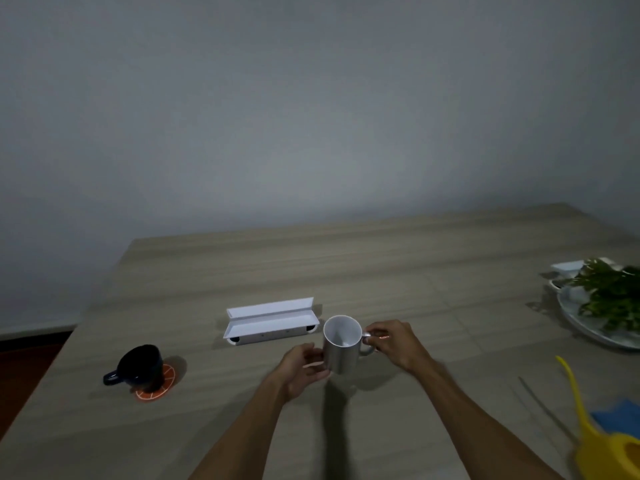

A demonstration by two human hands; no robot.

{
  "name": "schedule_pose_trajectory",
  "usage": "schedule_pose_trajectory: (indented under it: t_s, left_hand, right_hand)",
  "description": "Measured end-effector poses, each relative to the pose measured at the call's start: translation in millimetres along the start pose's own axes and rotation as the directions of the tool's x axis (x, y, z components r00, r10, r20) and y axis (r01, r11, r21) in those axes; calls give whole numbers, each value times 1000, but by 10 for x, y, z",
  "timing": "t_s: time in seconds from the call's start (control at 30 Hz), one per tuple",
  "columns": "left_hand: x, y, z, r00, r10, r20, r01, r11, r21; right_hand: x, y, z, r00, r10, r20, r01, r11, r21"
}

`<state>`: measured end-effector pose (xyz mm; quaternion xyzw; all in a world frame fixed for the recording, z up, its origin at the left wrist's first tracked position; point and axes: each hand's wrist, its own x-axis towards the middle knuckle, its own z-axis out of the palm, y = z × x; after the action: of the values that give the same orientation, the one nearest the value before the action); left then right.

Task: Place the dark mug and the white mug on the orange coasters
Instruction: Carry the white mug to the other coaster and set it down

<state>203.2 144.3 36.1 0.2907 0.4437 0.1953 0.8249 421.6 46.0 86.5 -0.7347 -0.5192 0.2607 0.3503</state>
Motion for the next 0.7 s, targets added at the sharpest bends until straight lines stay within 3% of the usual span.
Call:
schedule_pose_trajectory:
  t_s: [0.43,0.7]
  left_hand:
    - [1361,42,1016,995,-81,-53,83,995,46]
    - [1900,-51,1156,996,-41,-84,63,956,285]
  right_hand:
    - [1039,1118,-568,998,61,15,-60,997,-40]
    - [1364,1577,-576,994,109,25,-109,994,11]
